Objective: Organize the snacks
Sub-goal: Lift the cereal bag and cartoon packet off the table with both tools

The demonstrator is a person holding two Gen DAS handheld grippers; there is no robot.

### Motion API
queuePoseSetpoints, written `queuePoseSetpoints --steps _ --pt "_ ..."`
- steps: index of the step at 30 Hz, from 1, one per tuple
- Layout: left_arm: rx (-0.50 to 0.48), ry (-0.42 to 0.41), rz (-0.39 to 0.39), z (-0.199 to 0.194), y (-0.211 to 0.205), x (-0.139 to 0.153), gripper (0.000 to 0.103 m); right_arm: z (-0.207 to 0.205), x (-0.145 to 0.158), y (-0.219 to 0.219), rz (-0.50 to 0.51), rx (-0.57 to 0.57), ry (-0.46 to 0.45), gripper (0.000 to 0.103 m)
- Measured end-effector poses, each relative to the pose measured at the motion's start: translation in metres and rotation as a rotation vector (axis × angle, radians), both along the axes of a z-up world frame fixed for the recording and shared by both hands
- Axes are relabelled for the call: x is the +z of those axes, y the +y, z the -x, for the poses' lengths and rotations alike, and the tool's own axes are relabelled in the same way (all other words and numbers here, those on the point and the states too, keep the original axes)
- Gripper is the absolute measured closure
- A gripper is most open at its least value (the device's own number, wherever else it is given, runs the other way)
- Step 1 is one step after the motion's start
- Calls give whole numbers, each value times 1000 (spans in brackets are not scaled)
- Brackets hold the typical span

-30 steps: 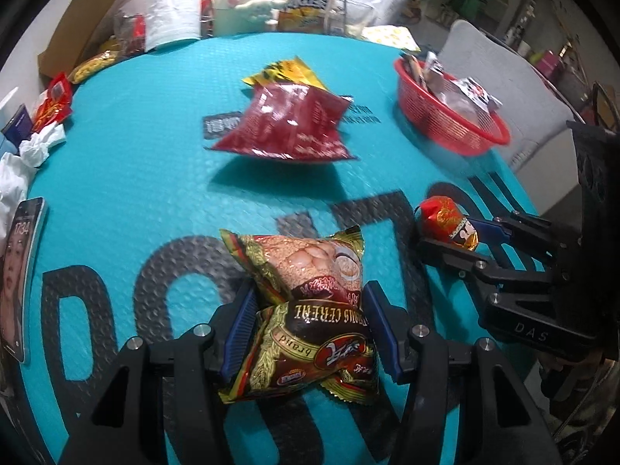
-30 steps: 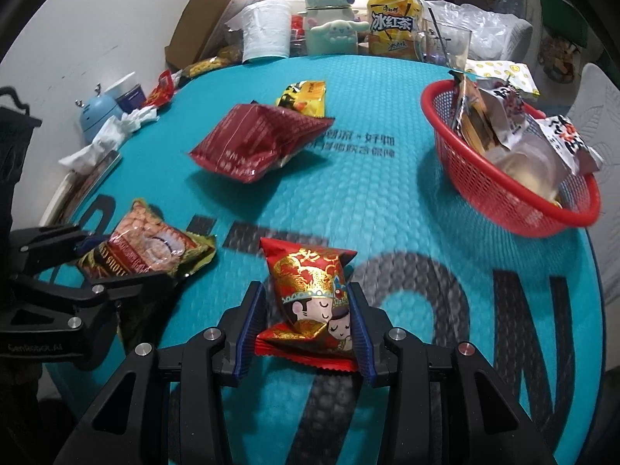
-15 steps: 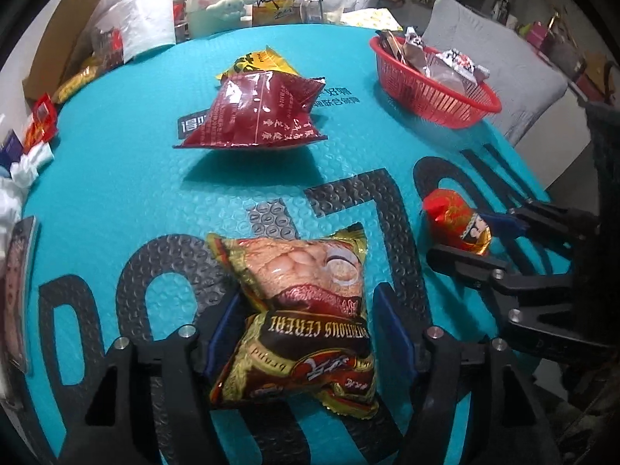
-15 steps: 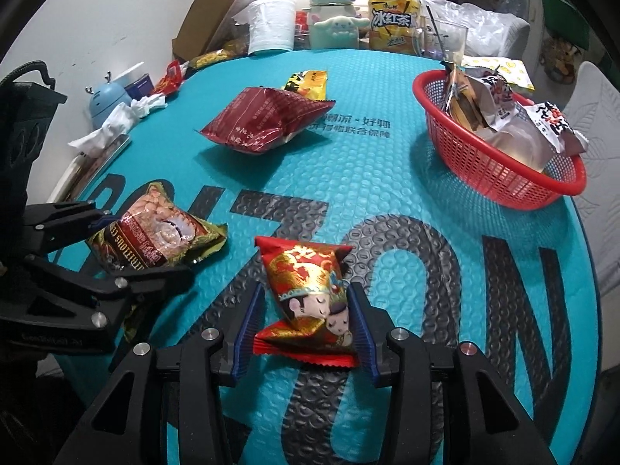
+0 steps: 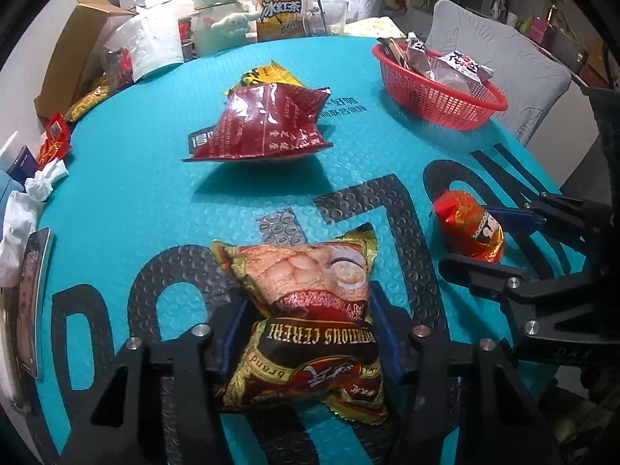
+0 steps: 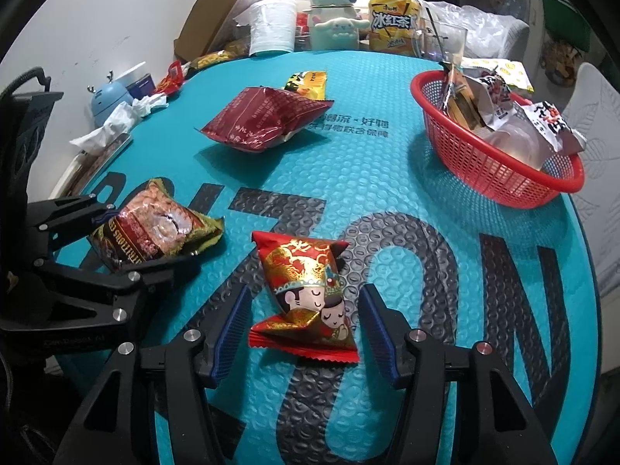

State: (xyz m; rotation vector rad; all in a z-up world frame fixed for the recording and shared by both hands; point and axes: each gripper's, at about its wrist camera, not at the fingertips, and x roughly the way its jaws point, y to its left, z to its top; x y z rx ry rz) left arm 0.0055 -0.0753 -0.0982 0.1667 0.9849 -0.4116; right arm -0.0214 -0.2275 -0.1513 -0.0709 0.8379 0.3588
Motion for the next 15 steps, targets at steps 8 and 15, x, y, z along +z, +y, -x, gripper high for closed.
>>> queuePoseSetpoints --steps 8,15 --pt "5 23 38 -2 6 2 53 0 0 8 -27 34 -16 63" --pt "7 34 83 -1 9 8 53 0 2 10 -76 48 -4 63"
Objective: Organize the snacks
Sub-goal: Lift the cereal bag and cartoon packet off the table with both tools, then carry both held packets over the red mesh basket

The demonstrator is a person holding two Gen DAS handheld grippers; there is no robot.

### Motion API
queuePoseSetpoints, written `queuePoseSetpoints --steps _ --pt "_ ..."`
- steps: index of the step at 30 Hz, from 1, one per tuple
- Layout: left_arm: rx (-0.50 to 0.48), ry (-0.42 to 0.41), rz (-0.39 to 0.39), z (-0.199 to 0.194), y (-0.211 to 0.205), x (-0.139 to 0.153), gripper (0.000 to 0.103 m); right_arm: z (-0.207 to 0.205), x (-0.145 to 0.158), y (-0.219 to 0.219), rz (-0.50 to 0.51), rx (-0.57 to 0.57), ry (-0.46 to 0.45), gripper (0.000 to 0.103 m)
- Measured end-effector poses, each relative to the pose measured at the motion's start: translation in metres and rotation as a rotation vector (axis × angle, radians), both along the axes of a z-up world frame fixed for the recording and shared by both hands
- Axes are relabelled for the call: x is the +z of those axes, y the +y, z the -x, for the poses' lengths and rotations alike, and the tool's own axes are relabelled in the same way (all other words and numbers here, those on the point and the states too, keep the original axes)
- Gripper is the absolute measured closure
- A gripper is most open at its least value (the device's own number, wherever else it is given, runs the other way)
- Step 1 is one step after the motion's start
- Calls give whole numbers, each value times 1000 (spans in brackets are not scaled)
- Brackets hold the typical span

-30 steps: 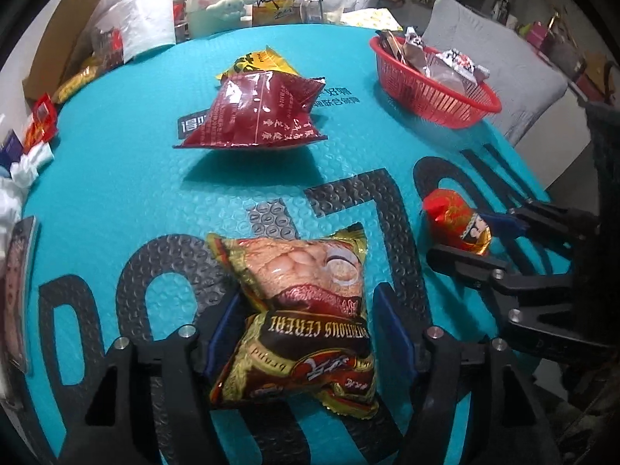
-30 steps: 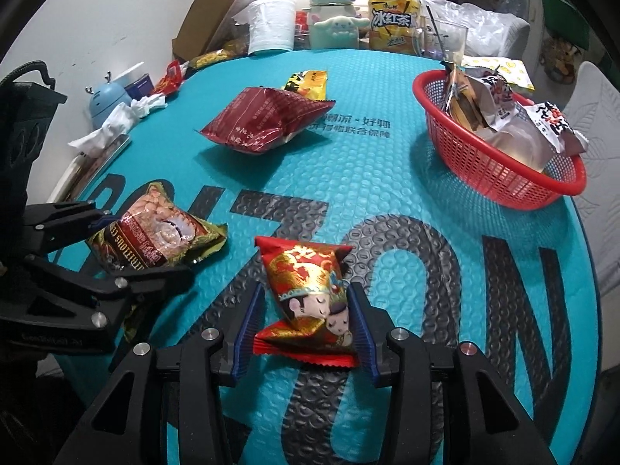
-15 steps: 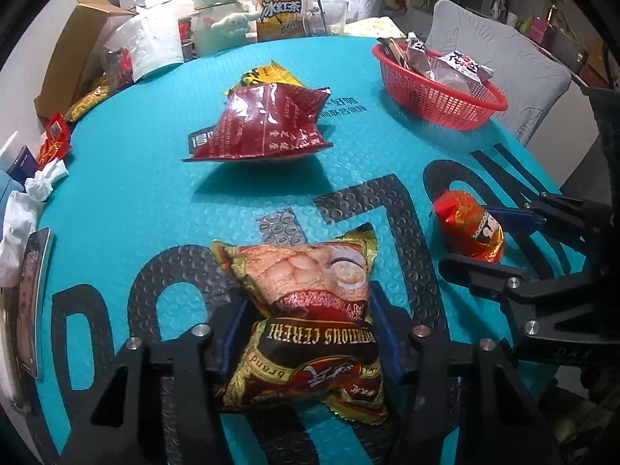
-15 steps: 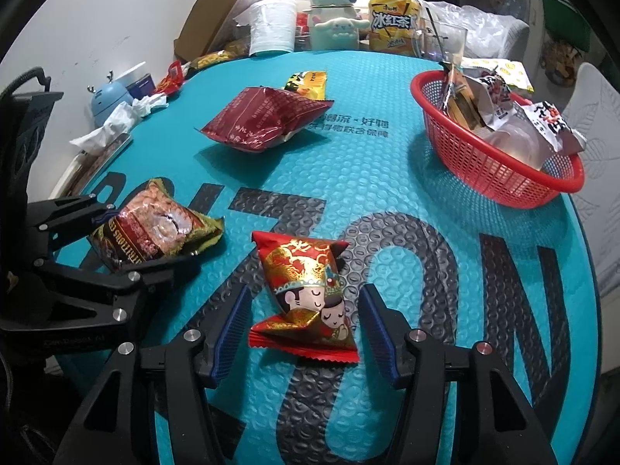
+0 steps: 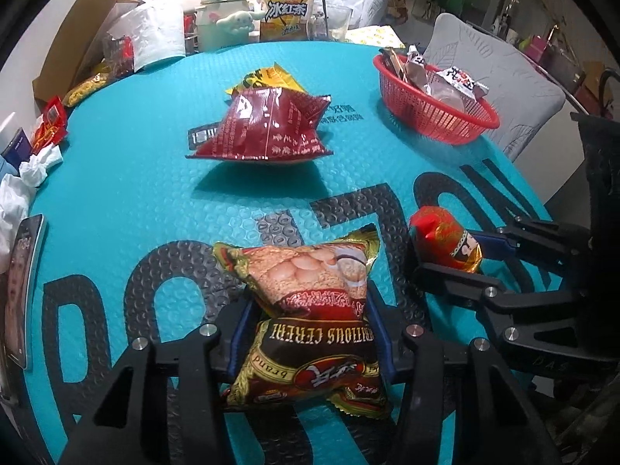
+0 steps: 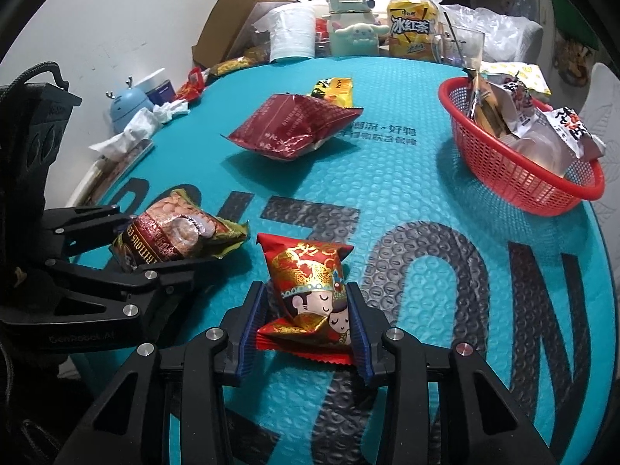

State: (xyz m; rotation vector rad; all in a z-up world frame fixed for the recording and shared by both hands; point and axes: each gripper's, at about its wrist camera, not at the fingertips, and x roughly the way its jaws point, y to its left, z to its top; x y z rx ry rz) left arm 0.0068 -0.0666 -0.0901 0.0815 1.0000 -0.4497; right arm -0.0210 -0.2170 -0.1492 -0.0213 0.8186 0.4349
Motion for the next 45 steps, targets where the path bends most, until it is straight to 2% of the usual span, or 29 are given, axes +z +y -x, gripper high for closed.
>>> queuePoseSetpoints --steps 12,24,25,28,32,36,37,40,45 --pt "-23 -38 60 0 -2 22 53 11 18 -3 -25 -7 -57 63" --pt "-118 -113 113 2 -32 52 53 32 40 -31 -58 -93 -117 64" --pt "-129 -114 122 2 -35 54 53 35 42 -35 -62 -107 -124 74" --pt "-164 -114 147 1 -47 57 53 39 47 -45 -70 -139 -131 77" --pt "-181 -102 147 1 -58 54 53 40 39 -55 -73 -165 -114 77" --pt "-197 -85 131 4 -63 49 53 42 27 -67 -117 -175 -72 76" --pt "-199 -81 128 5 -63 48 53 42 26 -70 -129 -183 -60 75" --pt "-201 -69 119 9 -64 45 53 44 23 -77 -150 -187 -22 55" --pt "-201 -46 112 14 -62 38 53 51 19 -73 -119 -175 -6 45"
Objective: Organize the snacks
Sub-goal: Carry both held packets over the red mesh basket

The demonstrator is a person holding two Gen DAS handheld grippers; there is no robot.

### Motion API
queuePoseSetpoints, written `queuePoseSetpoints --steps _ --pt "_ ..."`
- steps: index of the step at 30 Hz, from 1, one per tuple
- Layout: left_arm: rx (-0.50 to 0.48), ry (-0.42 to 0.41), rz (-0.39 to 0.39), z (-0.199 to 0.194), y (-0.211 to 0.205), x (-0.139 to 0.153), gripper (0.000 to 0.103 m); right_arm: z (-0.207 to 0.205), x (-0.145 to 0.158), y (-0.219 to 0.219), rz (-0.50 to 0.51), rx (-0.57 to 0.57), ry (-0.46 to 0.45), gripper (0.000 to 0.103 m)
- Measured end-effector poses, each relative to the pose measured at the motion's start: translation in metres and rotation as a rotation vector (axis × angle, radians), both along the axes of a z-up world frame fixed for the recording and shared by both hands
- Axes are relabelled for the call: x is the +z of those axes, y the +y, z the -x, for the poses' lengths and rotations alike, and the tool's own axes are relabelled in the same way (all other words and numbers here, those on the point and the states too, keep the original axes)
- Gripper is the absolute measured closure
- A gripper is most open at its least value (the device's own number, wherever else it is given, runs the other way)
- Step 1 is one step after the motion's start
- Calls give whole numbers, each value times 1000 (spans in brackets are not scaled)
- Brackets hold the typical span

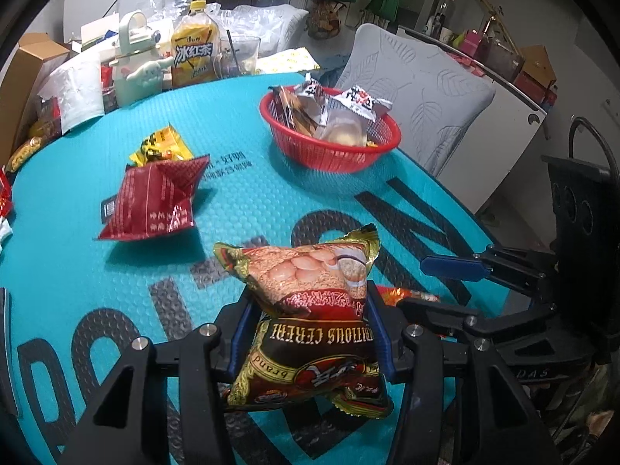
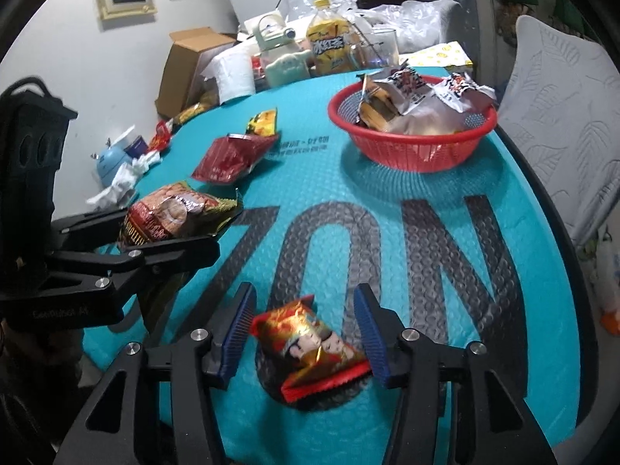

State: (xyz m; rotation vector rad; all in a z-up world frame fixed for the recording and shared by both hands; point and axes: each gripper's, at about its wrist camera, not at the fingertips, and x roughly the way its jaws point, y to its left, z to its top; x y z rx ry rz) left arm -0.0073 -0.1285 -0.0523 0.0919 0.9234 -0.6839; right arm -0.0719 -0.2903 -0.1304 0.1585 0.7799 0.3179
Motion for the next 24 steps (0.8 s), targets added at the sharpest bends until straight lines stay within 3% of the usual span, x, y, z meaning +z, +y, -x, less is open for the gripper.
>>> queuePoseSetpoints --steps 18,19,22,24 --pt "22 46 -26 4 9 -17 53 -3 -26 18 77 68 79 45" --pt "25 48 -26 3 10 -18 53 -4 -26 19 87 70 77 47" --pt "31 52 -30 1 11 -20 53 -6 -26 23 122 67 68 65" --pt "31 57 -29 0 12 -21 53 -7 -25 25 133 70 63 66"
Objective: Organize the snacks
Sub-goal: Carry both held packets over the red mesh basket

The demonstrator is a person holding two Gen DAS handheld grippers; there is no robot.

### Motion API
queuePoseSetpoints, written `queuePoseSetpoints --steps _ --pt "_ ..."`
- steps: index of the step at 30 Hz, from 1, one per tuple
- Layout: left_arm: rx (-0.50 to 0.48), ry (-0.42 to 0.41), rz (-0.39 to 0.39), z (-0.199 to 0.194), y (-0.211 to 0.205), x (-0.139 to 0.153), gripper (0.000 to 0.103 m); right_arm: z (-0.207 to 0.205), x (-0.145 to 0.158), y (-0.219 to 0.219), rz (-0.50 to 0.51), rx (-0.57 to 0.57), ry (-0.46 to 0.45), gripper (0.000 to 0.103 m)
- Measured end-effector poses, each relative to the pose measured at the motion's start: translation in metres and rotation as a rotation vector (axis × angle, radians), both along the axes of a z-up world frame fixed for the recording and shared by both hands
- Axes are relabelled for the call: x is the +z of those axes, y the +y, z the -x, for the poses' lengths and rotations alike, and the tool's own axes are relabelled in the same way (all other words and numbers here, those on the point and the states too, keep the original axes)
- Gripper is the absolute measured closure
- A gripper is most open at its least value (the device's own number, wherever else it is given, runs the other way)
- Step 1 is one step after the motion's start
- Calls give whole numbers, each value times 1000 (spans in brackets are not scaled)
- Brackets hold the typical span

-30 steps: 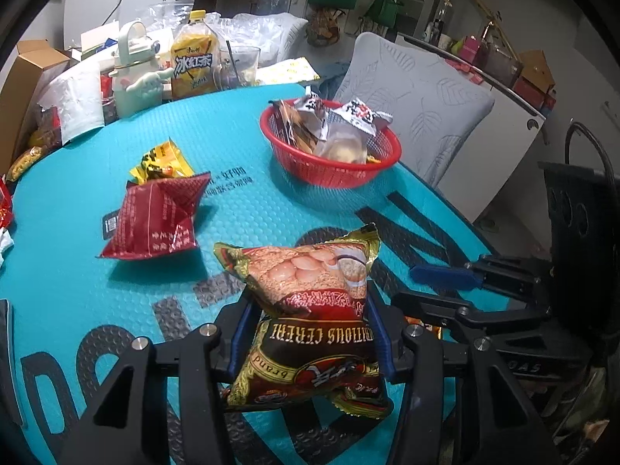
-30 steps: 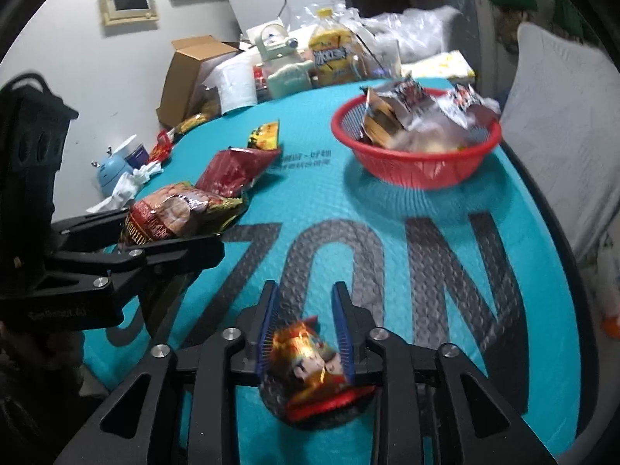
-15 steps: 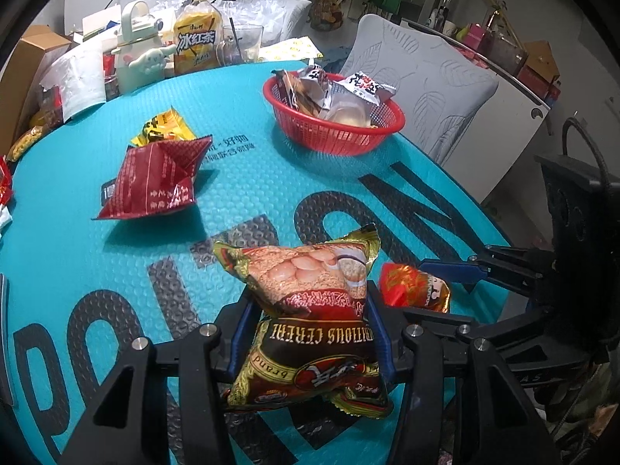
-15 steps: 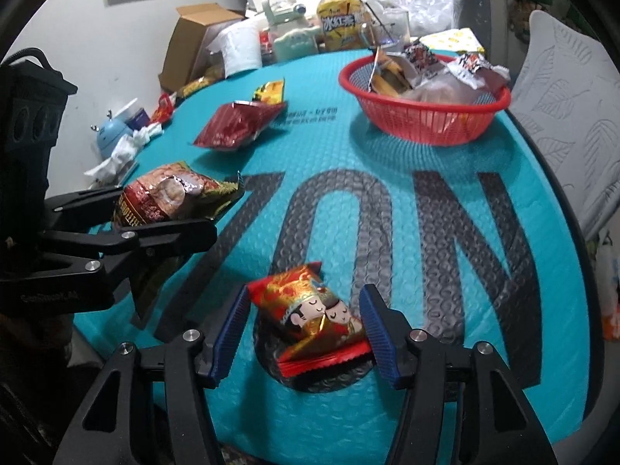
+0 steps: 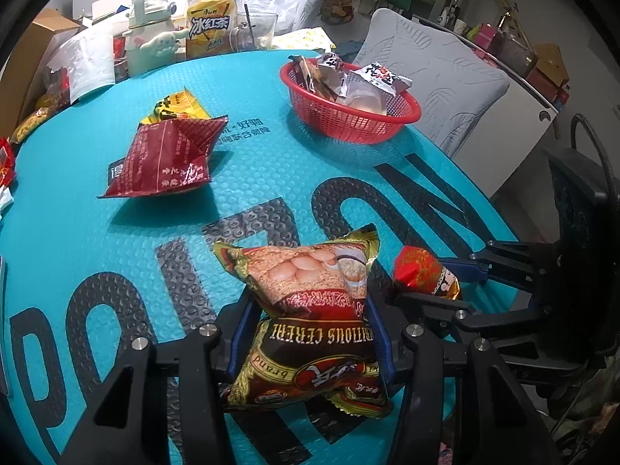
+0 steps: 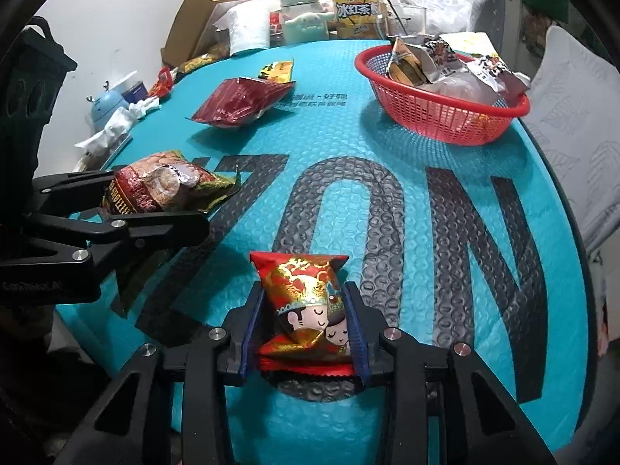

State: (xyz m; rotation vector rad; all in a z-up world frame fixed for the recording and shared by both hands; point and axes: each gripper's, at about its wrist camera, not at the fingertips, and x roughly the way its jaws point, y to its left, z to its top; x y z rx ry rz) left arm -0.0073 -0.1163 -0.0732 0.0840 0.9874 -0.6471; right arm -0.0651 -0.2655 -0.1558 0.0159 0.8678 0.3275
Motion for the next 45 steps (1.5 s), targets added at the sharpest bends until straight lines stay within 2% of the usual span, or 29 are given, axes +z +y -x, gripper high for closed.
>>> queuePoseSetpoints --steps 10,15,17,28,45 --pt "9 -10 8 -4 4 4 53 -4 7 1 -39 -1 -15 67" --pt "8 -38 21 -8 3 15 53 -3 17 0 -74 -2 -48 67" --pt "7 -54 30 -11 1 21 53 -3 23 -2 -85 -7 -67 73" --pt "-20 -122 66 -27 -14 50 53 -11 47 -17 -132 -42 -139 74" --pt "-73 -229 82 -57 -61 89 53 -29 95 -63 -107 -117 -279 74"
